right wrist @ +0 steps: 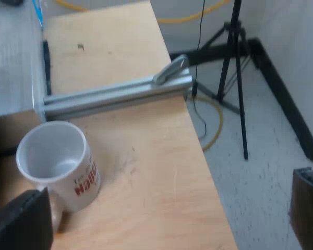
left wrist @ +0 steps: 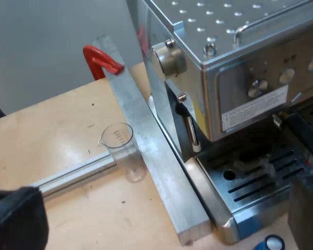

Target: Put the handle in the coffee machine

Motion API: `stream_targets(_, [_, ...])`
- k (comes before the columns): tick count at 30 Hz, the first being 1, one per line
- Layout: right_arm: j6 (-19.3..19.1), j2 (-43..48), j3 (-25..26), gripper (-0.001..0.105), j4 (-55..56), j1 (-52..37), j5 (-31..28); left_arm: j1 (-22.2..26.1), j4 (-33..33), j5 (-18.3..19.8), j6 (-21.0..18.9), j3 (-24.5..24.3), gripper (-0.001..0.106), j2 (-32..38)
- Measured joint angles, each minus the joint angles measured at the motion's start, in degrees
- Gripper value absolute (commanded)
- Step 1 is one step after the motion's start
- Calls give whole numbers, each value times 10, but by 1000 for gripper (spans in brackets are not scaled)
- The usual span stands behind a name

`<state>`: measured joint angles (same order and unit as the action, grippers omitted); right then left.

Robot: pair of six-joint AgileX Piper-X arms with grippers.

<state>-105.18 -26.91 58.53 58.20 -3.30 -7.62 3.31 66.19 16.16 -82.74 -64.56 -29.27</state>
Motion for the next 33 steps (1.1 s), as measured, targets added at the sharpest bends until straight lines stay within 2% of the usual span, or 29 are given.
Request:
stream_targets(7, [-9,156,-46,93,-1,0,2,0,-21,0,-2,88,95,114])
stream_targets(13, [-10,245,-84,93,-2,0,16,0,-28,0,-8,160,95,193])
stream_targets(15, [-10,266,-92,93,2,0,18,0,-28,0,-8,171,95,205])
stream_targets(18, [-10,274,-98,93,15,0,19,0,-28,0,-8,201,95,245])
stream_targets(24, [-10,273,-100,93,46,2,35,0,-28,7,-8,227,95,296])
stream_targets(33, [-10,273,-104,93,47,2,35,3,-29,12,-8,250,95,299])
